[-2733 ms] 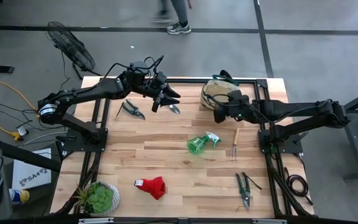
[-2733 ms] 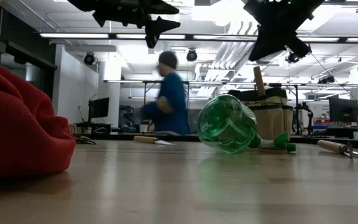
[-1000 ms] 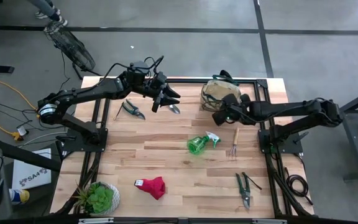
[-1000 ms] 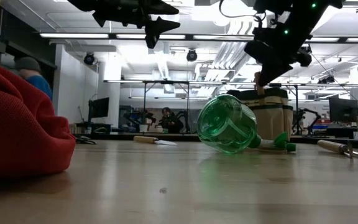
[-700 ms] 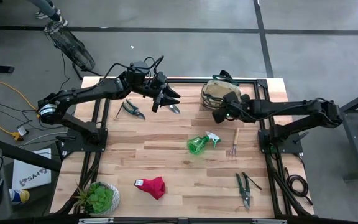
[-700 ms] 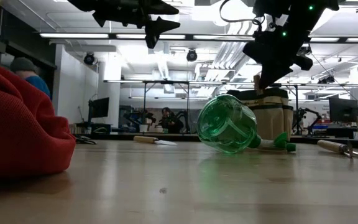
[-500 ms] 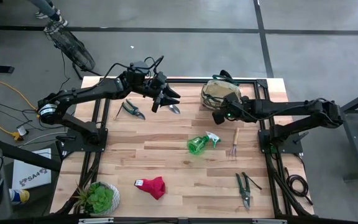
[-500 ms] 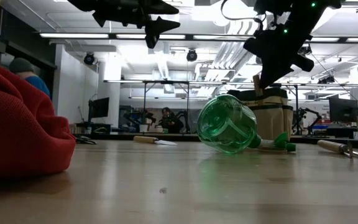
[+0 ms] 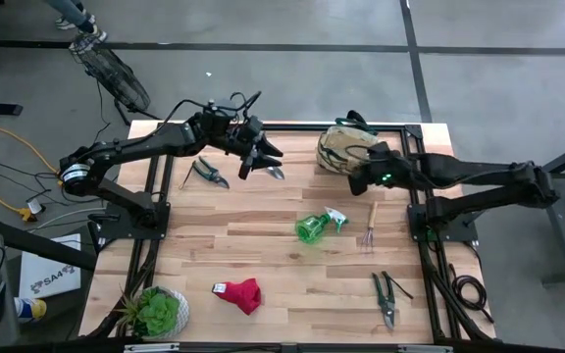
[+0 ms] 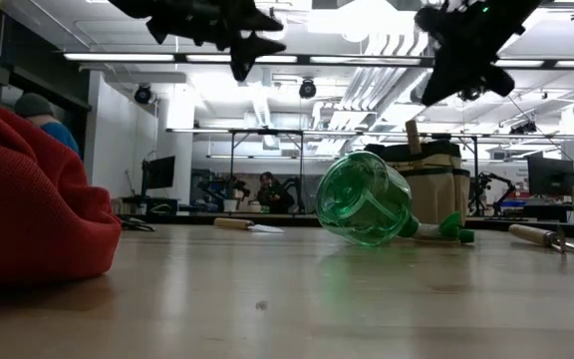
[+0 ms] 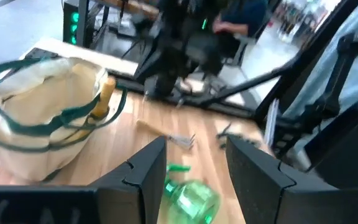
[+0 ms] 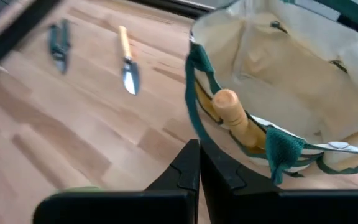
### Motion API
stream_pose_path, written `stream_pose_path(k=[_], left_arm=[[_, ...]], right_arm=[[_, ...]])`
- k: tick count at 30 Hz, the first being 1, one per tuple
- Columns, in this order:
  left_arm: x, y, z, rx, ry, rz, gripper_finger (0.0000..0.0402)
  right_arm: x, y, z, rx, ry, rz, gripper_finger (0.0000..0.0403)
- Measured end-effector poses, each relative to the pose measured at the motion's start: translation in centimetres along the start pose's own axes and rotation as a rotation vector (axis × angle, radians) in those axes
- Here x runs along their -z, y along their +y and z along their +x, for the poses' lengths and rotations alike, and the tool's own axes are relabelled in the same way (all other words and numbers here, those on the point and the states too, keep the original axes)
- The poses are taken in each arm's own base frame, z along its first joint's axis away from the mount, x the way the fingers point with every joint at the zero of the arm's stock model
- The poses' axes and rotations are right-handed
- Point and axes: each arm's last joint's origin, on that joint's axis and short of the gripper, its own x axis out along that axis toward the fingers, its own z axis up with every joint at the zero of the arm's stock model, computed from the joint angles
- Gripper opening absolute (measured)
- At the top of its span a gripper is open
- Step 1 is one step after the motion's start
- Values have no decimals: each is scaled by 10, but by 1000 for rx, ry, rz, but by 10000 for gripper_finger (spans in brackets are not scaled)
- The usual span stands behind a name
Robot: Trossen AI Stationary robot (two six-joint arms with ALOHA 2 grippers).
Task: Pick & Place Garden tools in Gardening bag
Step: Put the gardening trowel into the gardening bag
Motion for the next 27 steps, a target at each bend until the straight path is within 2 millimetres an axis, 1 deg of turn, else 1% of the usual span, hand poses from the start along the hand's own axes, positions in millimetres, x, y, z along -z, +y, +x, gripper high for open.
stream_pose_path(k=[3,7,9,13,16,18,22,24,27], left_arm=[[8,4,0,-134,61,-33,164],[21,13,-4,-422,149,-128,164],[26,15,-6,-498,197,-124,164],[32,19,-12,-515,309,1,164],[39,31,-11,-524,367,42,164],[46,42,-12,-513,416,36,164],[58,57,-12,-479,504,43,164],[64,60,-9,-473,560,94,164],[64,61,-8,-480,596,197,169]], right_arm=[[-2,-6,-14,-38,-23,-5,3],[-1,-15,-29,-64,-25,-32,3],[0,-21,-36,-82,-7,-64,3],[4,-30,-48,-118,26,-133,3],[6,-36,-56,-144,31,-181,3],[7,-38,-60,-167,28,-210,3],[8,-42,-64,-179,27,-282,3],[10,-44,-65,-180,48,-313,3],[14,-47,-66,-177,91,-345,3]])
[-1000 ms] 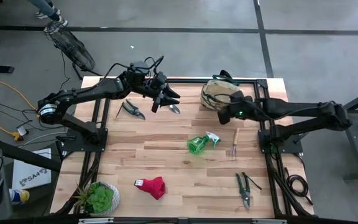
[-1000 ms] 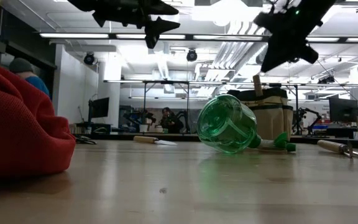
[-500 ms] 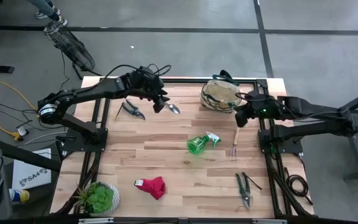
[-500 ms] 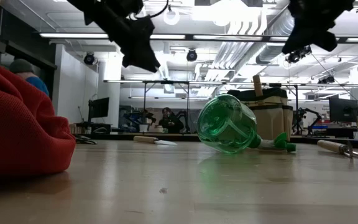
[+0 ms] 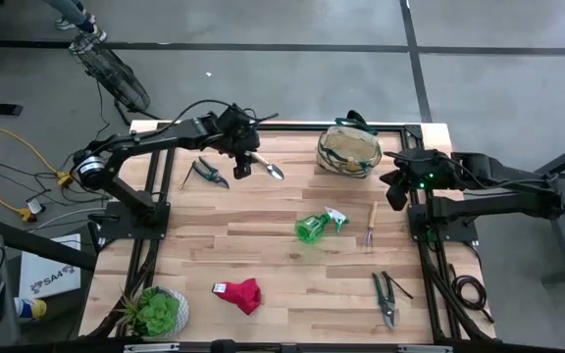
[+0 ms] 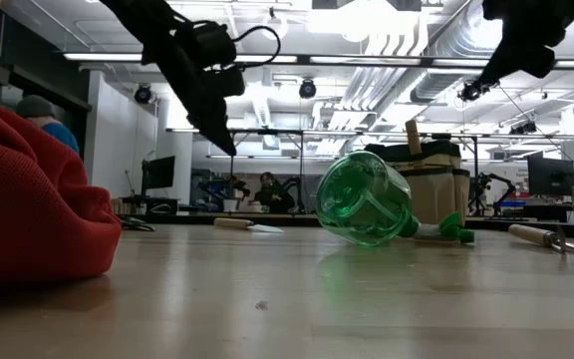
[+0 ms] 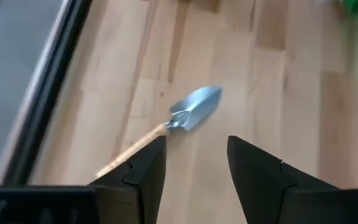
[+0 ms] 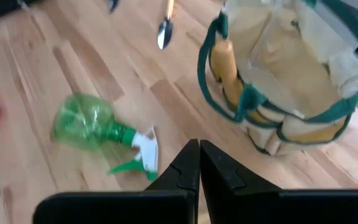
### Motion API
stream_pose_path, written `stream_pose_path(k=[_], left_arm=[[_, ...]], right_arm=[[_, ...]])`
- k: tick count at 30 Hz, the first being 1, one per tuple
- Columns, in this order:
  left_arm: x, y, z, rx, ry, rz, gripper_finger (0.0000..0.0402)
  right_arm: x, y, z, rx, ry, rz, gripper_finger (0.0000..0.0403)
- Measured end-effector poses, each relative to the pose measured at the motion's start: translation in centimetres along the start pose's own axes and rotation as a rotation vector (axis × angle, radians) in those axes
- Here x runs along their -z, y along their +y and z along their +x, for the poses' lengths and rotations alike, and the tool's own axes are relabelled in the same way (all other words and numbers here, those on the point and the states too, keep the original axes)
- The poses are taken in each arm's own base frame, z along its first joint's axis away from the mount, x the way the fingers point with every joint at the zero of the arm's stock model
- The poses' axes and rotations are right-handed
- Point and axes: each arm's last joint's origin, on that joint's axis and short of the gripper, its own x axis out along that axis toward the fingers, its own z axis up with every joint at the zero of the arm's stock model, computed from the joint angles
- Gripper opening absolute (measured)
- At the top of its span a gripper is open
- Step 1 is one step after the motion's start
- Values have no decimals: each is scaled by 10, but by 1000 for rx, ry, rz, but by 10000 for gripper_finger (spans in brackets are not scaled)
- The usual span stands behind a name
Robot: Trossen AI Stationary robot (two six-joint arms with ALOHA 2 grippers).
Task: Pick & Place Garden tools in Gardening bag
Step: Put the gardening trowel into the gardening bag
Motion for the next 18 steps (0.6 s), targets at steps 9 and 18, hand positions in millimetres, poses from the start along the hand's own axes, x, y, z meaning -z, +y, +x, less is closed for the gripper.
stream_pose_path(k=[9,18], left_arm=[[3,2,8,-166,124,200,246],[22,3,48,-64,304,405,254]], right_arm=[[3,-1,0,-15,46,-9,69],[3,-1,0,8,34,18,162]])
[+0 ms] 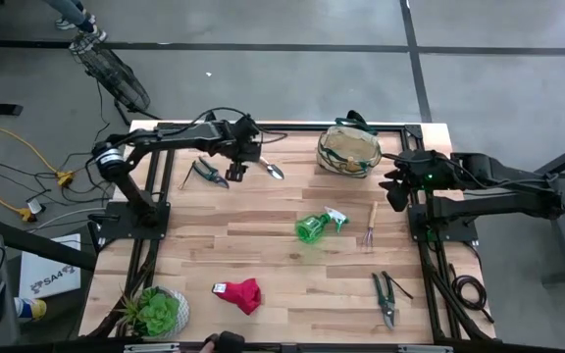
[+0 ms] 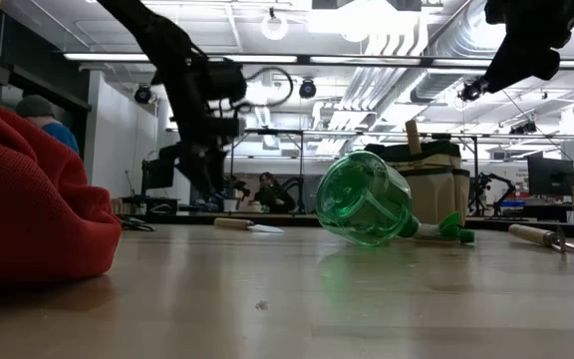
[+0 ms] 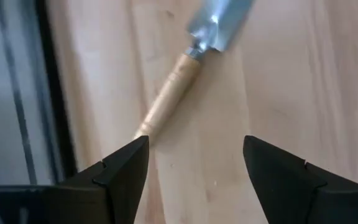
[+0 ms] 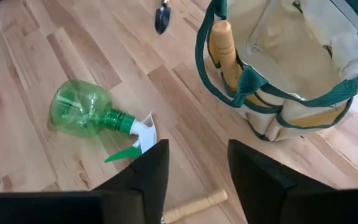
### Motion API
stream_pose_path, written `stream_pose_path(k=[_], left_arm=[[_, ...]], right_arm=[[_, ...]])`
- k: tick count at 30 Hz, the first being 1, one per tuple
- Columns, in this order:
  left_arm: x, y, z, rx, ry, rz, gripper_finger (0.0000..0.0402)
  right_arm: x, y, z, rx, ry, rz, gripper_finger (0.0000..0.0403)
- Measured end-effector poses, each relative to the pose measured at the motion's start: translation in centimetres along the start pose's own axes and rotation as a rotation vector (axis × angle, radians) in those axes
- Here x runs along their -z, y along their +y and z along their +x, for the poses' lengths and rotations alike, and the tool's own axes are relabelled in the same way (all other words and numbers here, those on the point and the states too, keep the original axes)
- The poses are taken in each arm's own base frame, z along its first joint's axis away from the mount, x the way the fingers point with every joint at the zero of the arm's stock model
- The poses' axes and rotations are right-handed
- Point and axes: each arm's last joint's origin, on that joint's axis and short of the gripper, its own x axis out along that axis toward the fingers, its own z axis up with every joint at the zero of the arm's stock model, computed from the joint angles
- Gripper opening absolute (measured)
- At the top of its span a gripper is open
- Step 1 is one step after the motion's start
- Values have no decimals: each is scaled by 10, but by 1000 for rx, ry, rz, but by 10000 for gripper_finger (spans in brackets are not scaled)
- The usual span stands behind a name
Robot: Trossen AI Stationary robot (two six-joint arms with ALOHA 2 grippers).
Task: Pick & Place Garden tools in Gardening bag
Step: Put the gardening trowel into the gardening bag
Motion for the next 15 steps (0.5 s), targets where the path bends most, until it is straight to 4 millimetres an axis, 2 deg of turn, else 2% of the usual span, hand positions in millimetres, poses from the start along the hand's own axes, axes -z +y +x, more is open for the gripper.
stream_pose_path(k=[6,9,15], left_arm=[[-3,2,18,40,61,106,255],[-12,11,18,21,41,156,255],[-27,24,34,48,27,198,255]], right_arm=[[0,0,0,-1,0,26,183],[0,0,0,0,0,27,184],[0,0,0,0,-1,48,184]])
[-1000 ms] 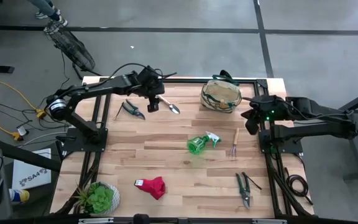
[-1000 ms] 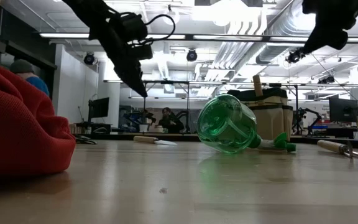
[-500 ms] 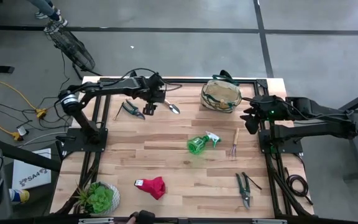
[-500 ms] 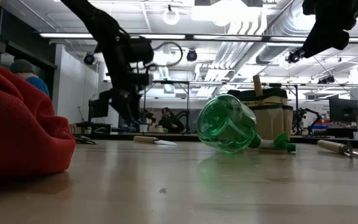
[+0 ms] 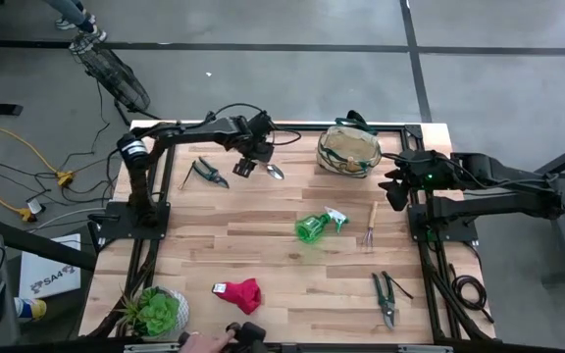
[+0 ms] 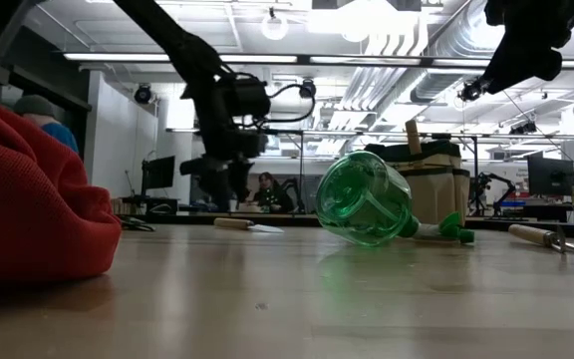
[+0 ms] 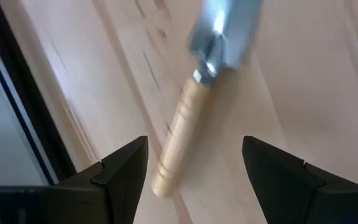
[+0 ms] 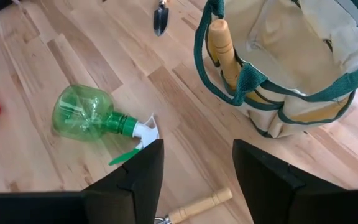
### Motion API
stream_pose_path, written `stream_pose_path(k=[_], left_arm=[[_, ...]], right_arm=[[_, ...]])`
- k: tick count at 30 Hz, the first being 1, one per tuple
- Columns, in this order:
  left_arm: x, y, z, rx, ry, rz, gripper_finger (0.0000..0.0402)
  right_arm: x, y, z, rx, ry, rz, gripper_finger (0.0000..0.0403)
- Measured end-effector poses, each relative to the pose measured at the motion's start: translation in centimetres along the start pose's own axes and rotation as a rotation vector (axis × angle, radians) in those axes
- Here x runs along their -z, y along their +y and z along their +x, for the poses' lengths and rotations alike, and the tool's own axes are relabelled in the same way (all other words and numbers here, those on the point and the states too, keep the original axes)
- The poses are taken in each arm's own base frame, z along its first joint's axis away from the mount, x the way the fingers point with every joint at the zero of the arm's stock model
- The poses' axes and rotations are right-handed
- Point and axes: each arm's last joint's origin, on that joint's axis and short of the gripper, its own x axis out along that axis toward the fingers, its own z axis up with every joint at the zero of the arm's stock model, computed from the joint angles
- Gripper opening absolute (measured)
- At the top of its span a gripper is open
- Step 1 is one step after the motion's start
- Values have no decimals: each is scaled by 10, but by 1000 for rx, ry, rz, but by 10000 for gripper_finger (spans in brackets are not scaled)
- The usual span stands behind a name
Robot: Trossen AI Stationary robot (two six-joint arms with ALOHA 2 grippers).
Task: Pick & Place Garden tools in Gardening bag
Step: Put the gardening trowel into the gardening bag
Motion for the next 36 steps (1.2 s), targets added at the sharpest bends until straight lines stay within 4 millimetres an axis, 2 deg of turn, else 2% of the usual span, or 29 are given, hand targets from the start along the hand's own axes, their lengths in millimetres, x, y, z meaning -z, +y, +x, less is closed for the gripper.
stream_pose_path(k=[9,16,26,30,36], left_arm=[[-5,5,27,58,42,50,218],[-7,7,35,39,31,46,200],[-5,2,49,98,44,-13,169],[-4,0,50,125,42,-43,136],[-3,-4,50,177,44,-121,64]], right_arm=[[0,0,0,-3,1,7,184],[0,0,0,-3,2,6,184],[0,0,0,-6,3,29,184],[0,0,0,-6,3,33,184],[0,0,0,-6,3,33,184]])
